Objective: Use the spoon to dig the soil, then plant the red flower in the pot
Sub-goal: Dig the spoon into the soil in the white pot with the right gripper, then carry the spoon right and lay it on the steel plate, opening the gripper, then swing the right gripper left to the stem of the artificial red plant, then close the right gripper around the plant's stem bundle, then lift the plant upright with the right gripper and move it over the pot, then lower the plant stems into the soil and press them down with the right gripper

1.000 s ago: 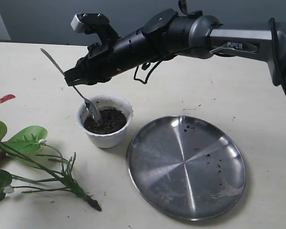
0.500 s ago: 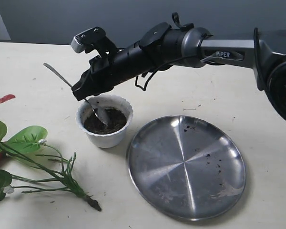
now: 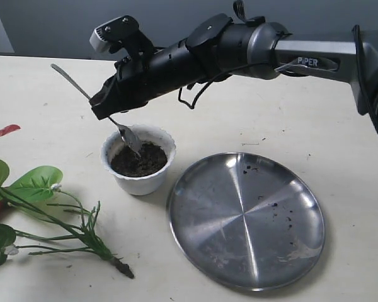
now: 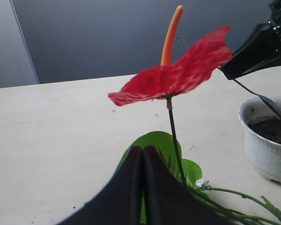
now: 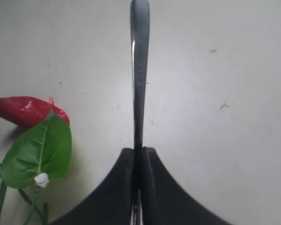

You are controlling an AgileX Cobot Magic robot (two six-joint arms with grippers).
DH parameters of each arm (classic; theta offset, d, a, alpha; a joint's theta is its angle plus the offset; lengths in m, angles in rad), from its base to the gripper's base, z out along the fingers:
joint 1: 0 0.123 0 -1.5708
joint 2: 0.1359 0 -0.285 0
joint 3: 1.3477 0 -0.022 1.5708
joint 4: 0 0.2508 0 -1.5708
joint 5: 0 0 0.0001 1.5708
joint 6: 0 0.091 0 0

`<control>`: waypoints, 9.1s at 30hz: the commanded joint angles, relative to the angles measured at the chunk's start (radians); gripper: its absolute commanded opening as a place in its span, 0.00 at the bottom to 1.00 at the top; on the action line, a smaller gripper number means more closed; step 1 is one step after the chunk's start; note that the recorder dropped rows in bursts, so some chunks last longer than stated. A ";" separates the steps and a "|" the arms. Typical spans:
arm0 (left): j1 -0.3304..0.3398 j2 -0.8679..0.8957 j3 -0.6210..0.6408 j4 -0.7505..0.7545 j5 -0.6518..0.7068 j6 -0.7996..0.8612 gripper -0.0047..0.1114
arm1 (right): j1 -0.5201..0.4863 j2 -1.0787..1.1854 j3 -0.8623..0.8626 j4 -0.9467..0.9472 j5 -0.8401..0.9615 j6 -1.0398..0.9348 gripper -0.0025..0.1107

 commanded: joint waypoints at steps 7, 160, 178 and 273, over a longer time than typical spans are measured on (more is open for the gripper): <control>-0.005 -0.001 -0.002 0.000 -0.009 -0.004 0.05 | 0.030 0.062 0.001 -0.030 0.019 0.037 0.02; -0.005 -0.001 -0.002 0.000 -0.009 -0.004 0.05 | 0.105 -0.315 0.164 -0.602 -0.486 0.822 0.02; -0.005 -0.001 -0.002 0.000 -0.009 -0.004 0.05 | 0.099 -0.319 0.755 -1.299 -1.552 1.402 0.02; -0.005 -0.001 -0.002 0.000 -0.009 -0.004 0.05 | 0.155 -0.228 0.723 -1.591 -0.989 1.433 0.24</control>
